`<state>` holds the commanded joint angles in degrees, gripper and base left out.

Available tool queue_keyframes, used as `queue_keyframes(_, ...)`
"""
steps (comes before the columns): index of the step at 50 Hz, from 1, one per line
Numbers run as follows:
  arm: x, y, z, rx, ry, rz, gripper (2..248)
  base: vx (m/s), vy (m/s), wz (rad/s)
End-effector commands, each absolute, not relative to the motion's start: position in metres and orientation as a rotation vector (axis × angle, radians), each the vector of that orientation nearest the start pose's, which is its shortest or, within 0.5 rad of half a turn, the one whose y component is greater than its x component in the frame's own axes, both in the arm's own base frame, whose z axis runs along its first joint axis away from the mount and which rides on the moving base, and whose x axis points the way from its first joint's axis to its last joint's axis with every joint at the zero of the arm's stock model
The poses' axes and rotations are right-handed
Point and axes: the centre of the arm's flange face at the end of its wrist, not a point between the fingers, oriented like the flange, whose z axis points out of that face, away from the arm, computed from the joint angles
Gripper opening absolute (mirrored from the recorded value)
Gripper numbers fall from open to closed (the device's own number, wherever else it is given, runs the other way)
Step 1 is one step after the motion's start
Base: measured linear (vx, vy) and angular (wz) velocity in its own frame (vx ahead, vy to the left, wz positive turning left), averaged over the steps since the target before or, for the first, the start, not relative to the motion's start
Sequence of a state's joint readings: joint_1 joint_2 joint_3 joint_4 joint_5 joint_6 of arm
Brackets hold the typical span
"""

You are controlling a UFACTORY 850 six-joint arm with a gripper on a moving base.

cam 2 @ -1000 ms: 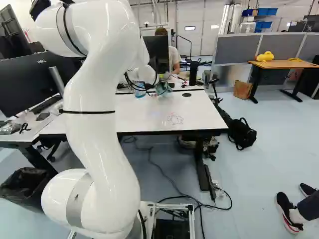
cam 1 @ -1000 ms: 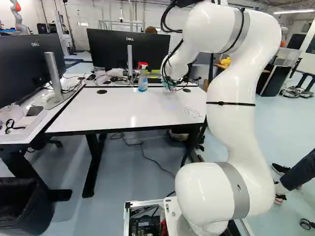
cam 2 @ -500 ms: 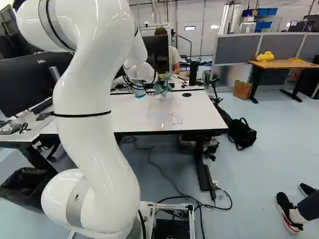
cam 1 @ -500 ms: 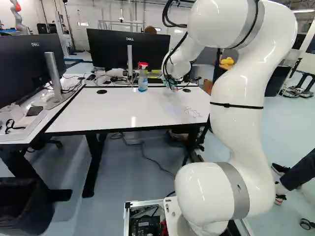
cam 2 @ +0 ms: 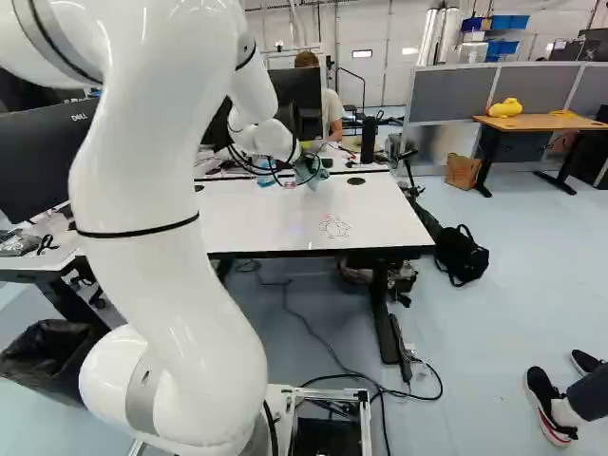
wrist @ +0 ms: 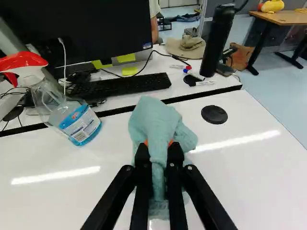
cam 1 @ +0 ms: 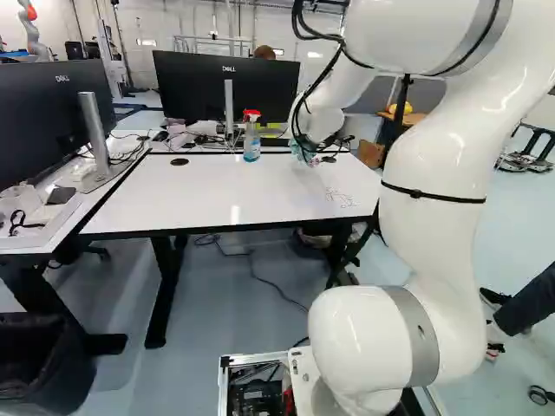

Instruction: Clean the table with the green towel

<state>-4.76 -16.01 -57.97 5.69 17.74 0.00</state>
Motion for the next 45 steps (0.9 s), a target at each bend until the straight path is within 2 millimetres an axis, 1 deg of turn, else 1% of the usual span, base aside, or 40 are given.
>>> queue_keyframes(45, 0.490, -0.078, 0.480, -2.768, 0.368, -1.555, 37, 0.000, 0.000, 0.000)
